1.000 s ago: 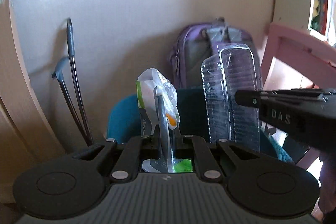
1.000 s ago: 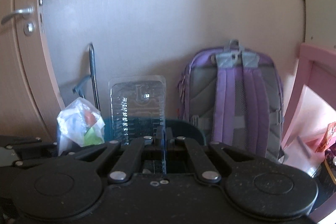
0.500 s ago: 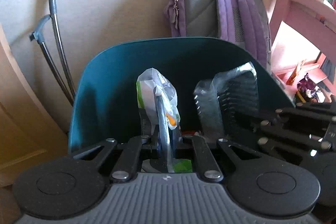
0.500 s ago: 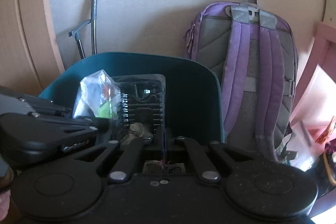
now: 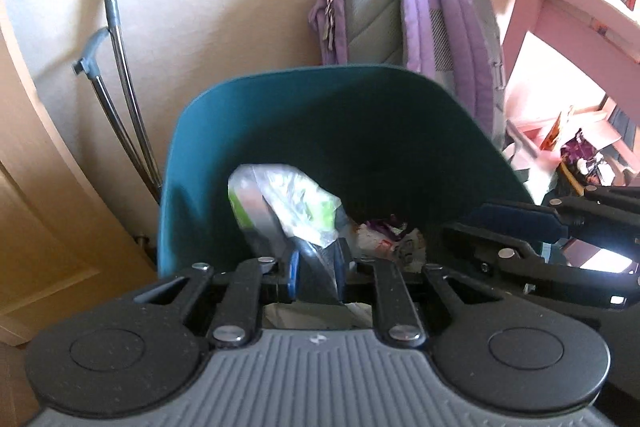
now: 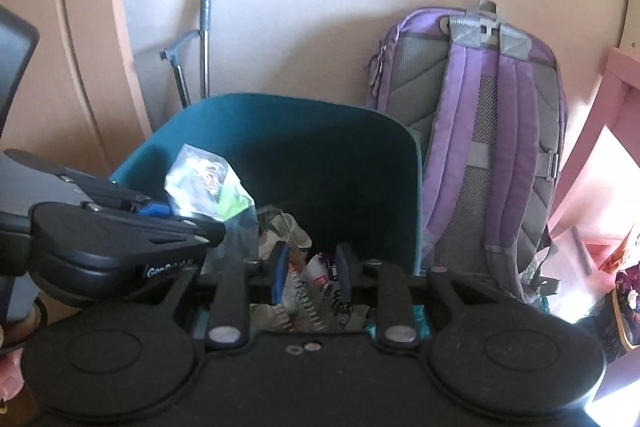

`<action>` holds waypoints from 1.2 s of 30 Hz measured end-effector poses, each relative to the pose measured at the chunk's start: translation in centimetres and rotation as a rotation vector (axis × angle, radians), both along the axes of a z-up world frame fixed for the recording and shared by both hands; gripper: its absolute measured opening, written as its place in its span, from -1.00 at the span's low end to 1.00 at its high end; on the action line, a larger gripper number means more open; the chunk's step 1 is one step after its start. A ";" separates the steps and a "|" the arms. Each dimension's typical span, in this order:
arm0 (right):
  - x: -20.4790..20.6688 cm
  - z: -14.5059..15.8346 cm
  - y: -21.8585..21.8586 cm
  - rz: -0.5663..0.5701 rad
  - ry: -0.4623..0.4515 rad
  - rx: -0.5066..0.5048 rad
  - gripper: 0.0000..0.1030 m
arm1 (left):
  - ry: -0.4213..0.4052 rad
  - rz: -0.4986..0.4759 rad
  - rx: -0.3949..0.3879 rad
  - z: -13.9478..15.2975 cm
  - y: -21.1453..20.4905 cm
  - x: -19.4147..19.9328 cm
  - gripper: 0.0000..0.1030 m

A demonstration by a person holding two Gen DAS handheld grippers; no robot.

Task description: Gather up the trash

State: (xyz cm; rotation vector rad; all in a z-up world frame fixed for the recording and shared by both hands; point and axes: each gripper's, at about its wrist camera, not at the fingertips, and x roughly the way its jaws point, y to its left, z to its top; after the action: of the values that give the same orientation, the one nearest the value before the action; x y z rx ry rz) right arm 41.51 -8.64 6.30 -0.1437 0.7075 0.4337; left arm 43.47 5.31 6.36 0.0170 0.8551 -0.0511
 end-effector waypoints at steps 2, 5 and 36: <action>-1.0 0.9 -0.6 -0.006 -0.011 0.013 -0.45 | -0.015 0.001 -0.001 0.9 -0.2 -1.1 -0.68; -2.3 2.2 -1.7 -0.012 -0.029 0.035 -0.30 | -0.042 -0.005 0.011 2.1 -0.7 -3.0 -0.68; -16.7 8.5 -8.1 0.105 -0.194 0.194 0.08 | -0.298 -0.010 -0.033 8.7 -2.5 -20.2 0.60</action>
State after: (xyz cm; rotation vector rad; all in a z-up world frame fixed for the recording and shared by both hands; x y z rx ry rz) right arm 24.83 -16.74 14.83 -0.0391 0.4653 0.5779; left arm 23.31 2.80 15.05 -0.0024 0.5566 -0.0705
